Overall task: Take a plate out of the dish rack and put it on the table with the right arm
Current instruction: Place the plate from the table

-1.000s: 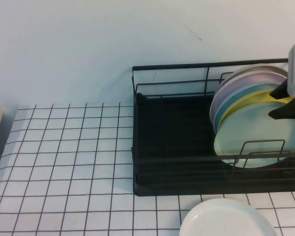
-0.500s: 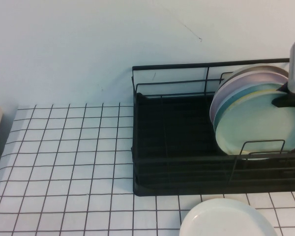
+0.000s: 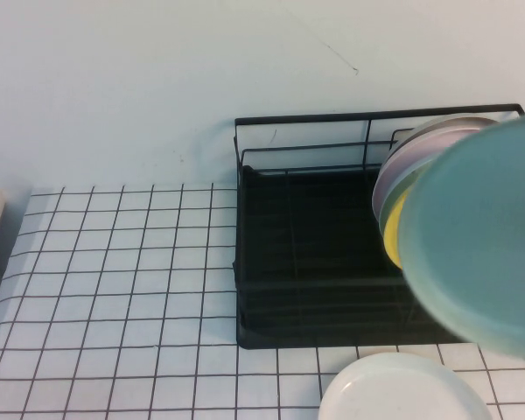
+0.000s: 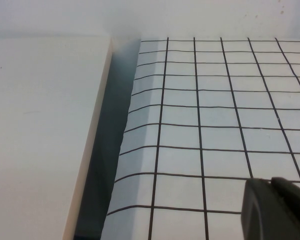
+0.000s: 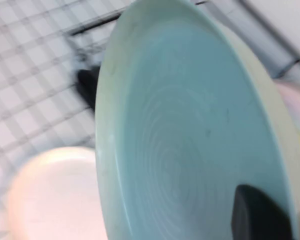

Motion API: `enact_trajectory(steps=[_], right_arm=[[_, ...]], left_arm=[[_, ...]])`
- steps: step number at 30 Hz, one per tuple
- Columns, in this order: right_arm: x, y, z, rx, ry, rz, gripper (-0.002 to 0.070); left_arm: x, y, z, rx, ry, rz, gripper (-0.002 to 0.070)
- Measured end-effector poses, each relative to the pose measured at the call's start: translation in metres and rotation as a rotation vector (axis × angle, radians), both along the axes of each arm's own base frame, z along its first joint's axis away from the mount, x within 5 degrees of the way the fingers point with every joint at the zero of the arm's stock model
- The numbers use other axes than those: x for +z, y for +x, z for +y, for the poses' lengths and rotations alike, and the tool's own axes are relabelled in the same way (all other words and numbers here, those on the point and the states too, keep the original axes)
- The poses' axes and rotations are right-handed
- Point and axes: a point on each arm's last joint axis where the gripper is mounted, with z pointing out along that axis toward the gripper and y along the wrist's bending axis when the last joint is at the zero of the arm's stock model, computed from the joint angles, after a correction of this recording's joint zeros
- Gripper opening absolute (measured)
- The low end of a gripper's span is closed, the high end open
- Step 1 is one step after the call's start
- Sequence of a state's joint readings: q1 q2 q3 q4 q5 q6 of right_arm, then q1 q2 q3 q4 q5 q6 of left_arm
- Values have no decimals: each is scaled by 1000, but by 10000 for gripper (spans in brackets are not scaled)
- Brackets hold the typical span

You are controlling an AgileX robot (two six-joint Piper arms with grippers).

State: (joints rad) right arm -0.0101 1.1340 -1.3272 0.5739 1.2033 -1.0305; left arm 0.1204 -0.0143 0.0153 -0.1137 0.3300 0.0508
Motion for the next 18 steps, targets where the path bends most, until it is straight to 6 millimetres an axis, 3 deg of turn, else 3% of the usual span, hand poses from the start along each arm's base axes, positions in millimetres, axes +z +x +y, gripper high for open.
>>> enact_trajectory(steps=[4,7,10,14,18], right_arm=[[-37,-19,8,-28,142,204,106],[-97,-29,17,-22,284,431,106],[-148,-32,21,-94,392,510,106],[-188,-27,18,-200,427,482,106],[-208,-19,15,-235,387,463,106]], left_arm=[[0,0,0,0,0,0,-3],[0,0,0,0,0,0,-3],[0,0,0,0,0,0,-3],[0,0,0,0,0,0,-3],[0,0,0,0,0,0,-3]])
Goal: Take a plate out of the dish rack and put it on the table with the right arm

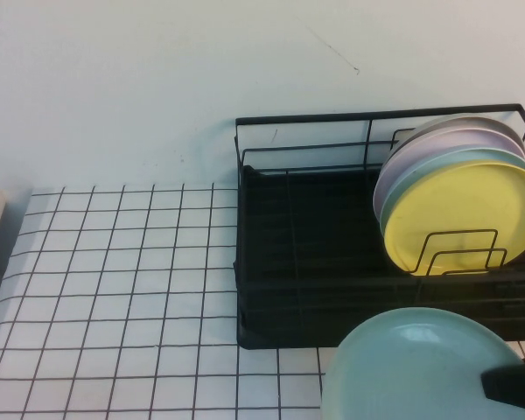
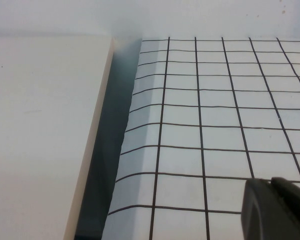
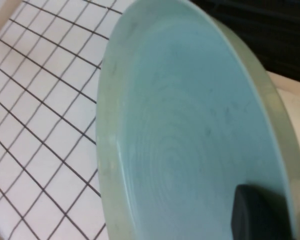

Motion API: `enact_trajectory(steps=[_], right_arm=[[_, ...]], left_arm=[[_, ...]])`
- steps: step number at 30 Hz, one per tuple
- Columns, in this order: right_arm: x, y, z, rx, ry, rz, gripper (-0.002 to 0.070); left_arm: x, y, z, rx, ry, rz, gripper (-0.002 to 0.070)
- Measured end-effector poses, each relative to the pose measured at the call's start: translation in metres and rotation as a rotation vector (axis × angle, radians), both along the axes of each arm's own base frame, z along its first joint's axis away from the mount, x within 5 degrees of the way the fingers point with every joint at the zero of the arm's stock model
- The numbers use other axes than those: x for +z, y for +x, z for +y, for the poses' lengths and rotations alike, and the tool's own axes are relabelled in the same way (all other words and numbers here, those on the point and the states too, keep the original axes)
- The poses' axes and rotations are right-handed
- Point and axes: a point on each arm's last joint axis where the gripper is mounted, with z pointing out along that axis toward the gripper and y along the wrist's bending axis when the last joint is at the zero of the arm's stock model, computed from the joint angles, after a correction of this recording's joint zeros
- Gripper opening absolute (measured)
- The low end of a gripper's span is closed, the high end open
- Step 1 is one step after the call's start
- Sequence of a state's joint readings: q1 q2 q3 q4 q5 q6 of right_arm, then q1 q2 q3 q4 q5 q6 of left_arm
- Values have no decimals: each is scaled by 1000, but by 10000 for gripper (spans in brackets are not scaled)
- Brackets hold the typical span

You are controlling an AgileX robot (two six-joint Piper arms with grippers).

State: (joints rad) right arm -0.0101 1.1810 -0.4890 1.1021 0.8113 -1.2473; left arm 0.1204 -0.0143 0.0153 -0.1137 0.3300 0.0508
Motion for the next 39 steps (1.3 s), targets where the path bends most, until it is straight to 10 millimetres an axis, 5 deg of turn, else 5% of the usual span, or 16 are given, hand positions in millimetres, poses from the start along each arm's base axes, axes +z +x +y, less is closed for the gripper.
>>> enact_trajectory(steps=[11,17,22,26,31,34,39], right_arm=[[-40,19,0,89,-33,78,127],[-47,24,-1,107,-49,86,386],[-27,40,-1,193,-79,42,467],[0,53,-3,251,-111,96,408],[35,57,-14,253,-118,164,176],[56,49,-24,195,-98,106,57],[101,13,-23,136,-58,-196,6]], left_arm=[[0,0,0,0,0,0,-3],[0,0,0,0,0,0,-3],[0,0,0,0,0,0,-3],[0,0,0,0,0,0,-3],[0,0,0,0,0,0,-3],[0,0,0,0,0,0,-3],[0,0,0,0,0,0,-3]])
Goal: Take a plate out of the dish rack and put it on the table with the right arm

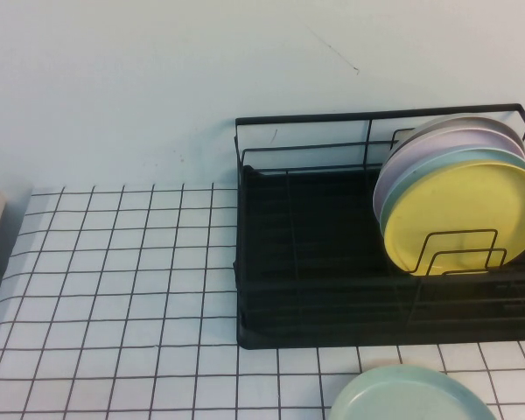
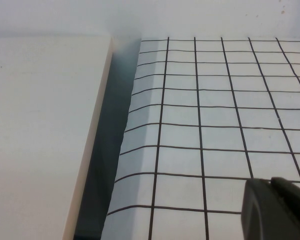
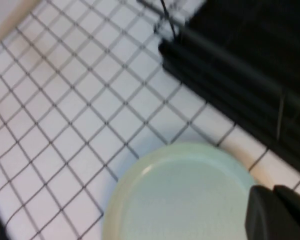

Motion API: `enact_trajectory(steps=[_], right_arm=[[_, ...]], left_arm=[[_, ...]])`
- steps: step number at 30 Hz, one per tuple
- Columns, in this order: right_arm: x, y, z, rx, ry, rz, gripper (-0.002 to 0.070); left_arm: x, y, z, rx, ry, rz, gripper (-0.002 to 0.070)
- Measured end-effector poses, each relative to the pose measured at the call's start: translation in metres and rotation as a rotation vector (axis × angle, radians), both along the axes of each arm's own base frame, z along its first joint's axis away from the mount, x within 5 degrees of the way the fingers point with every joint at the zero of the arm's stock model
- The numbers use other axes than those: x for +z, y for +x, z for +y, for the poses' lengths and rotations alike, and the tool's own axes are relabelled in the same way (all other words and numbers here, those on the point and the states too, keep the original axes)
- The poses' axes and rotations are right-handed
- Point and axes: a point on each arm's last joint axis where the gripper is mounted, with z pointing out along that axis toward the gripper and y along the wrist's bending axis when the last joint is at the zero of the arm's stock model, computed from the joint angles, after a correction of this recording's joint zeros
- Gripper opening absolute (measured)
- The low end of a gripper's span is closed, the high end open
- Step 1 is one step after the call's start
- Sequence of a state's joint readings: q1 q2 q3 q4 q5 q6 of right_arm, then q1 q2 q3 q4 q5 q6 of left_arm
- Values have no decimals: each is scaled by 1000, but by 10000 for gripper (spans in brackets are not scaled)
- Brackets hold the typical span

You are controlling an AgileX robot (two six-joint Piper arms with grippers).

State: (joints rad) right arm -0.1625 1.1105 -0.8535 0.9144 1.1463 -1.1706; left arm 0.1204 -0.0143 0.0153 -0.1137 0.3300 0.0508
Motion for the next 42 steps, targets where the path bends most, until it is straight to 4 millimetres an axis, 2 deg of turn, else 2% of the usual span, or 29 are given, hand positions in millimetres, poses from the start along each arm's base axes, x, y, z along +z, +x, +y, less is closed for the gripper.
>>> enact_trajectory(steps=[2,5,8,11,17,22,30,37,39,42], right_arm=[[16,-22,6,-20,22,-172,3],[27,-54,9,-109,35,-382,-1],[23,-84,8,-230,18,-544,-1],[12,-103,4,-334,-1,-652,-1],[8,-131,6,-372,-1,-785,-1],[4,-136,8,-343,-22,-788,-2],[-18,-124,-5,-465,-109,-798,-2],[-30,-127,-17,-584,-192,-878,-2],[-36,-129,-19,-612,-200,-888,-2],[-56,-131,-23,-654,-241,-859,-2]], left_arm=[[0,0,0,0,0,0,-3],[0,0,0,0,0,0,-3],[0,0,0,0,0,0,-3],[0,0,0,0,0,0,-3],[0,0,0,0,0,0,-3],[0,0,0,0,0,0,-3],[0,0,0,0,0,0,-3],[0,0,0,0,0,0,-3],[0,0,0,0,0,0,-3],[0,0,0,0,0,0,-3]])
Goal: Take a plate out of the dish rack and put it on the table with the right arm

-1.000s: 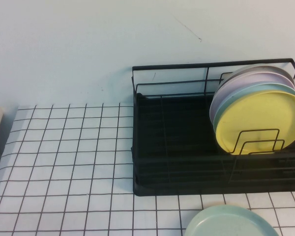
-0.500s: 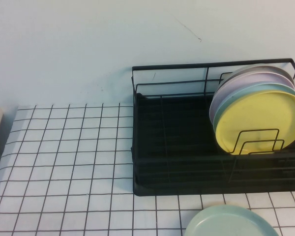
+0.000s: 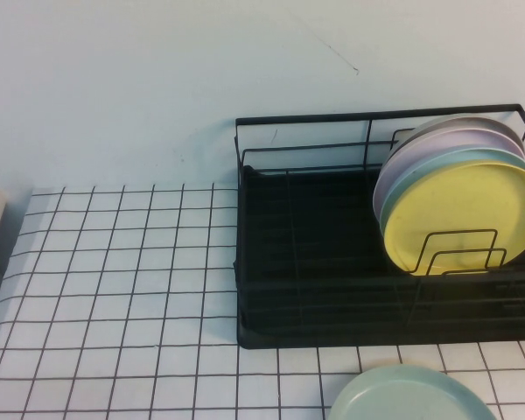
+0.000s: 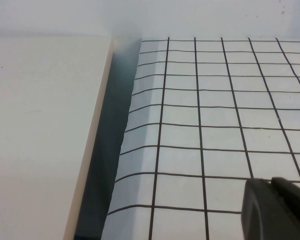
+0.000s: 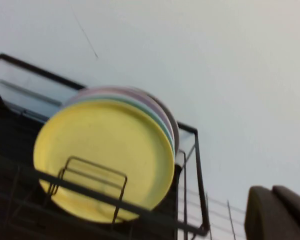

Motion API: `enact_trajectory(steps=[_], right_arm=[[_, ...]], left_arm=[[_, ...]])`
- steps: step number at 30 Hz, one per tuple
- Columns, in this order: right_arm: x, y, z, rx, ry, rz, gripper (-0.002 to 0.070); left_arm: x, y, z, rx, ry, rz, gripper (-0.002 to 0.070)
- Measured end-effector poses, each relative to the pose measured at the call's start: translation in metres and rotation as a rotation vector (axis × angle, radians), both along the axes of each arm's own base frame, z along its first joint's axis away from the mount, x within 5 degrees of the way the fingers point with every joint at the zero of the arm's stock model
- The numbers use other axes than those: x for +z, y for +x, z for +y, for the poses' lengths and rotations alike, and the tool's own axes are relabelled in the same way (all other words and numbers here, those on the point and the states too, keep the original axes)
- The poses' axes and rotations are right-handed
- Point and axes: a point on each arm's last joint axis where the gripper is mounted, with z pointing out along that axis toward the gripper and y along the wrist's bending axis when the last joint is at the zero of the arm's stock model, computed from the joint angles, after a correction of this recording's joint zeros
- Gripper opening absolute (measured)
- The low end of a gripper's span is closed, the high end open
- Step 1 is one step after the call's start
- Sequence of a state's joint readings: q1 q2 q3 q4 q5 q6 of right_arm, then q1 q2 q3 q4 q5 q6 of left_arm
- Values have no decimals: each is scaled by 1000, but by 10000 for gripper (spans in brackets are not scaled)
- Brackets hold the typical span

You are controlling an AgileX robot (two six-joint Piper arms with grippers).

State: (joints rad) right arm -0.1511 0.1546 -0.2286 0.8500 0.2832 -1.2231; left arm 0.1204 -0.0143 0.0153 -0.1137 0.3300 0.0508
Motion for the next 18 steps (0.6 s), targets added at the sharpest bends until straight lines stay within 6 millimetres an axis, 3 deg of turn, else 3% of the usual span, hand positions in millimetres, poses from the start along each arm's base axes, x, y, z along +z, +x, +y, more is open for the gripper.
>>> enact_trajectory(steps=[3,5,8,18], right_arm=[[-27,-1,-6,-83,99,89,-2],[-57,-4,-15,-190,165,166,-2],[-81,-7,-21,-280,264,192,-2],[-91,-11,-24,-334,282,262,-2]], left_arm=[[0,0,0,0,0,0,-3],[0,0,0,0,0,0,-3],[0,0,0,0,0,0,-3],[0,0,0,0,0,0,-3]])
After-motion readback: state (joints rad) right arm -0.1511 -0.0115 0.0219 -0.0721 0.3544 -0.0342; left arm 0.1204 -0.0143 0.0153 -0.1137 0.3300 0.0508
